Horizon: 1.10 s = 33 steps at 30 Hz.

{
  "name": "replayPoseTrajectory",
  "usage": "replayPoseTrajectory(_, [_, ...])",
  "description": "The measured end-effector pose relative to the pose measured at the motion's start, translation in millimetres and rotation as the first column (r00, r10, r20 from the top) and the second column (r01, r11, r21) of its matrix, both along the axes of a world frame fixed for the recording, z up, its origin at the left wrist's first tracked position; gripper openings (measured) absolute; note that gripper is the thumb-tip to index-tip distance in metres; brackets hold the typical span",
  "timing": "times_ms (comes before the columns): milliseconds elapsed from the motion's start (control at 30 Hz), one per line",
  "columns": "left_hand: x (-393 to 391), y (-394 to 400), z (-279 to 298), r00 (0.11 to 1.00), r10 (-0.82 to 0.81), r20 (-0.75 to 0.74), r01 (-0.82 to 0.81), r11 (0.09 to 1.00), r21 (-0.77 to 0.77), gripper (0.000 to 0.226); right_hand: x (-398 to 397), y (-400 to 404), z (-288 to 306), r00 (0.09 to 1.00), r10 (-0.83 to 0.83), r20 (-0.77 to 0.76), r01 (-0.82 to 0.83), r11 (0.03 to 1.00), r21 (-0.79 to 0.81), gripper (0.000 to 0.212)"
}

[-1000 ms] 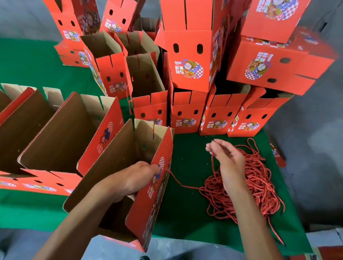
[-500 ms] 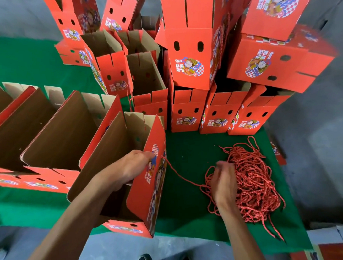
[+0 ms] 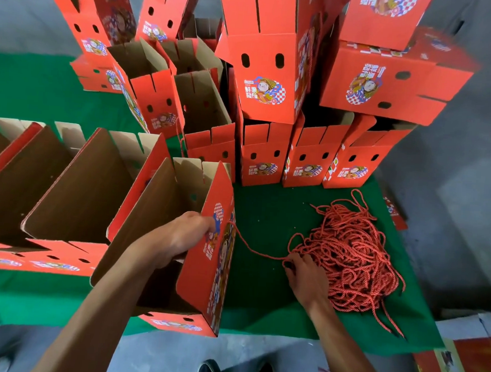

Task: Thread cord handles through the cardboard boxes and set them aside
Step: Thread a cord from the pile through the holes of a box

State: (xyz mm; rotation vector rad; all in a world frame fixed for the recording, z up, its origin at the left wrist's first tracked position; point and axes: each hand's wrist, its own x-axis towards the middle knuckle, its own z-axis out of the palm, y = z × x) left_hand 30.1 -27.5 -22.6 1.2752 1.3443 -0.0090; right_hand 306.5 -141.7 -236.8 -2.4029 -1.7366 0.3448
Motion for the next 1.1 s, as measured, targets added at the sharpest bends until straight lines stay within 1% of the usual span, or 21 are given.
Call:
replayPoseTrajectory(100, [1.3, 0.0, 0.1, 1.000, -0.002, 0.002, 0.002, 1.000, -0.015, 0.033, 1.4, 3.1, -4.0, 0.998, 0.060, 0.024, -0.061, 0.997, 0.042, 0.023])
replayPoseTrajectory(200, [1.4, 0.2, -0.4, 1.000, 0.012, 0.000, -0.012, 1.000, -0.026, 0.032, 1.8, 7.0, -6.7, 0.993, 0.110, 0.052, -0.112, 0.992, 0.050, 0.020])
replayPoseTrajectory(333, [0.2, 0.6, -2.9, 1.000, 0.031, -0.003, -0.031, 0.999, -0.028, 0.033, 2.8, 17.1, -1.6, 0.997, 0.083, -0.007, -0.082, 0.994, 0.077, 0.029])
replayPoseTrajectory(467, [1.7, -1.0, -5.9, 0.999, 0.038, -0.011, -0.038, 0.999, -0.025, 0.035, -0.8, 25.1, 0.5, 0.986, 0.135, 0.099, -0.134, 0.991, -0.023, 0.022])
replayPoseTrajectory(600, [0.9, -1.3, -6.2, 1.000, 0.029, -0.003, -0.029, 0.999, -0.017, 0.033, -10.1, 40.0, 14.7, 0.973, 0.173, 0.155, -0.148, 0.977, -0.156, 0.019])
replayPoseTrajectory(633, [0.7, -1.0, -5.8, 1.000, 0.028, -0.003, -0.028, 1.000, -0.012, 0.033, -12.5, 43.6, 20.0, 0.979, 0.163, 0.124, -0.140, 0.975, -0.172, 0.019])
replayPoseTrajectory(667, [0.1, -0.9, -5.2, 1.000, 0.028, -0.004, -0.028, 1.000, -0.008, 0.033, -14.3, 46.5, 24.8, 0.992, 0.119, 0.039, -0.111, 0.980, -0.167, 0.020])
replayPoseTrajectory(700, [-0.4, -0.7, -4.6, 1.000, 0.028, -0.004, -0.028, 1.000, -0.005, 0.032, -17.1, 48.9, 29.5, 0.993, 0.045, -0.111, -0.061, 0.988, -0.144, 0.023])
replayPoseTrajectory(733, [-1.1, -0.2, -3.7, 1.000, 0.028, 0.000, -0.028, 1.000, -0.003, 0.032, -21.0, 51.0, 34.5, 0.945, -0.044, -0.325, 0.004, 0.992, -0.124, 0.027])
replayPoseTrajectory(767, [-1.6, 0.1, -3.0, 1.000, 0.030, 0.006, -0.030, 1.000, -0.003, 0.031, -25.8, 53.2, 40.1, 0.803, -0.148, -0.577, 0.097, 0.988, -0.118, 0.033])
replayPoseTrajectory(800, [-2.2, 0.7, -2.2, 0.999, 0.033, 0.011, -0.033, 0.999, -0.003, 0.031, -29.3, 57.0, 44.3, 0.567, -0.232, -0.790, 0.202, 0.969, -0.140, 0.035])
replayPoseTrajectory(833, [-2.5, 1.5, -1.4, 0.999, 0.034, 0.015, -0.034, 0.999, -0.005, 0.030, -31.5, 61.3, 49.1, 0.296, -0.305, -0.905, 0.275, 0.935, -0.225, 0.033])
replayPoseTrajectory(867, [-2.3, 2.2, -0.8, 0.999, 0.032, 0.018, -0.031, 0.999, -0.008, 0.029, -31.3, 64.4, 52.5, 0.075, -0.356, -0.932, 0.302, 0.898, -0.319, 0.030])
replayPoseTrajectory(900, [-2.1, 2.6, -0.4, 0.999, 0.027, 0.020, -0.027, 1.000, -0.012, 0.029, -30.2, 65.6, 52.3, -0.033, -0.391, -0.920, 0.309, 0.871, -0.382, 0.028])
replayPoseTrajectory(933, [-1.7, 3.1, -0.1, 1.000, 0.021, 0.020, -0.020, 1.000, -0.013, 0.028, -28.8, 65.2, 49.5, -0.045, -0.421, -0.906, 0.315, 0.855, -0.413, 0.025])
replayPoseTrajectory(967, [-1.5, 3.5, 0.0, 1.000, 0.017, 0.020, -0.016, 1.000, -0.015, 0.027, -27.5, 63.6, 45.7, 0.006, -0.453, -0.891, 0.330, 0.843, -0.426, 0.020])
replayPoseTrajectory(1033, [-1.3, 3.5, -0.8, 1.000, 0.018, 0.021, -0.018, 1.000, -0.014, 0.025, -26.3, 57.2, 33.6, 0.161, -0.496, -0.854, 0.410, 0.820, -0.399, 0.020])
replayPoseTrajectory(1067, [-1.3, 3.8, -1.5, 1.000, 0.021, 0.021, -0.021, 1.000, -0.008, 0.024, -26.2, 53.8, 26.5, 0.241, -0.477, -0.845, 0.452, 0.826, -0.337, 0.023])
replayPoseTrajectory(1100, [-1.4, 3.8, -2.5, 0.999, 0.028, 0.019, -0.028, 1.000, -0.004, 0.024, -26.4, 49.8, 20.6, 0.348, -0.437, -0.830, 0.467, 0.848, -0.251, 0.024])
